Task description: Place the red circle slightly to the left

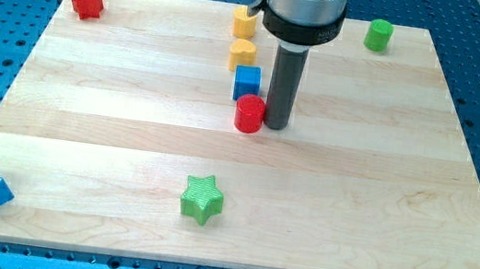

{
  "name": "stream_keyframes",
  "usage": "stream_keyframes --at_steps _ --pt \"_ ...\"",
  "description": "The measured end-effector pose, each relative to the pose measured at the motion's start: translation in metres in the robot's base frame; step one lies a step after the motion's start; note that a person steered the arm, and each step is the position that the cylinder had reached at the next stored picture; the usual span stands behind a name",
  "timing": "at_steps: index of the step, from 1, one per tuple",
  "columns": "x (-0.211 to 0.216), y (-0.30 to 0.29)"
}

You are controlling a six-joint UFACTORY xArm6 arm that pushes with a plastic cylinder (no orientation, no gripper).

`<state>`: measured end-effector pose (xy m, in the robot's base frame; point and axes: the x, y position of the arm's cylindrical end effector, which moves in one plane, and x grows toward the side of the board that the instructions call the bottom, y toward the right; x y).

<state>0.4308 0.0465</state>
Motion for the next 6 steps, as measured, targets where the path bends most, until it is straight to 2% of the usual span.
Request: stream_keyframes --at_steps 2,4,5,6 --pt "-0.011 0.001" --pt "0.000 -0.030" --pt "0.005 -0.013" --pt "-0.039 0.031"
